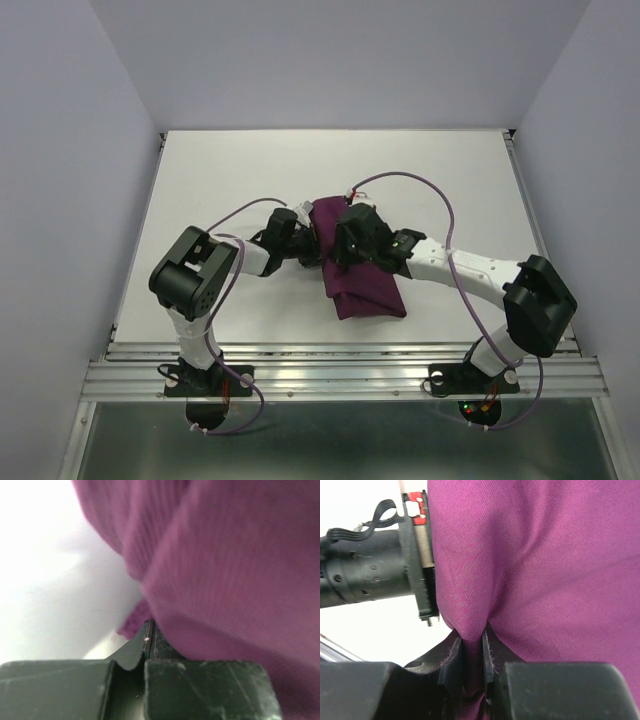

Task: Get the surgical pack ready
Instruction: Pack the surgical kit at the center of the board.

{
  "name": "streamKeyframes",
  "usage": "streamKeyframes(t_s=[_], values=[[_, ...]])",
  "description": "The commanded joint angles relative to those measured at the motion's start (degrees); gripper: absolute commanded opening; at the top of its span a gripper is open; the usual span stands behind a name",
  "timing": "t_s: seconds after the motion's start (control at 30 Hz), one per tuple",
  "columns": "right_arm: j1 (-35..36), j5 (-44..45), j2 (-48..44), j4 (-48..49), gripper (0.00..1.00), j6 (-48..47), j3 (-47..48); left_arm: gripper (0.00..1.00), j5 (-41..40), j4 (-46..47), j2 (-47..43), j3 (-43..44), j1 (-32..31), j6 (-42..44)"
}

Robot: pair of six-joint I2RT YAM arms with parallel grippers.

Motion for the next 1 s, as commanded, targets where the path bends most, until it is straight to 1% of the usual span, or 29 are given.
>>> streamKeyframes(t_s=[0.0,0.03,0.07,0.17,0.23,0.4,0.47,0.5,0.57,0.6,0.63,0.7,0.73,0.8,0.83,0.9,0.93,0.97], values=[[0.82,-4.60,-1.13,10.19,0.00,1.44,1.59,0.00,-9.59,-6.03,-2.64,-0.11,-1.20,7.52],[0.82,-5.57,-0.86,10.98,0.01,1.70,1.41,0.00,-11.52,-9.27,-4.04,-0.46,-1.29,10.14],[0.82,-6.01,-0.69,11.60,0.01,2.14,0.98,0.00,-14.33,-9.82,-4.93,-0.99,-1.29,10.87],[0.82,-6.72,-0.51,13.36,0.01,2.58,0.97,0.00,-14.63,-8.17,-7.22,-2.57,-1.29,11.23],[0.82,-6.72,-0.25,13.36,0.01,2.50,1.58,0.00,-12.96,-5.80,-6.44,-1.97,-1.55,10.18],[0.82,-5.84,-0.24,13.27,0.01,2.41,1.94,0.00,-5.31,0.35,-4.14,-0.90,-2.96,6.93],[0.82,-5.23,-0.51,13.19,0.01,2.58,1.59,0.00,-3.29,5.10,-3.97,-2.04,-2.96,5.26],[0.82,-5.14,-0.68,13.27,0.01,2.58,1.41,0.00,-1.02,8.33,-3.45,-2.40,-2.87,3.86],[0.82,-4.87,-0.86,13.27,0.01,2.76,1.15,0.00,2.76,11.77,-2.48,-3.27,-2.96,2.36],[0.82,-4.79,-0.86,13.27,0.01,2.84,1.15,0.00,4.09,14.58,-1.25,-3.89,-2.96,-0.52],[0.82,-4.87,-0.86,13.19,0.01,2.76,1.15,0.00,5.23,19.82,-0.63,-4.50,-2.96,-2.03],[0.29,-4.87,-0.77,13.27,0.01,2.67,1.24,0.00,7.60,23.38,0.77,-5.39,-3.05,-5.02],[0.29,-4.87,-0.69,13.27,0.01,2.67,1.24,0.00,7.97,24.35,1.74,-5.47,-2.96,-5.12],[0.29,-4.96,-0.25,13.27,0.01,2.58,1.32,0.00,7.36,23.66,1.83,-5.83,-2.87,-4.60],[0.29,-4.96,-0.07,13.19,0.01,2.67,1.32,0.00,6.75,19.74,1.49,-5.83,-2.87,-2.77],[0.29,-5.31,0.54,13.27,0.01,2.76,1.15,0.00,3.77,15.15,0.61,-5.56,-2.70,-0.13],[0.29,-5.66,0.81,13.27,0.01,2.76,1.15,0.00,2.53,9.82,-0.88,-5.74,-2.52,2.67],[0.29,-5.75,0.98,13.36,0.01,2.76,1.15,0.00,-1.83,5.77,-1.59,-4.78,-2.52,4.53]])
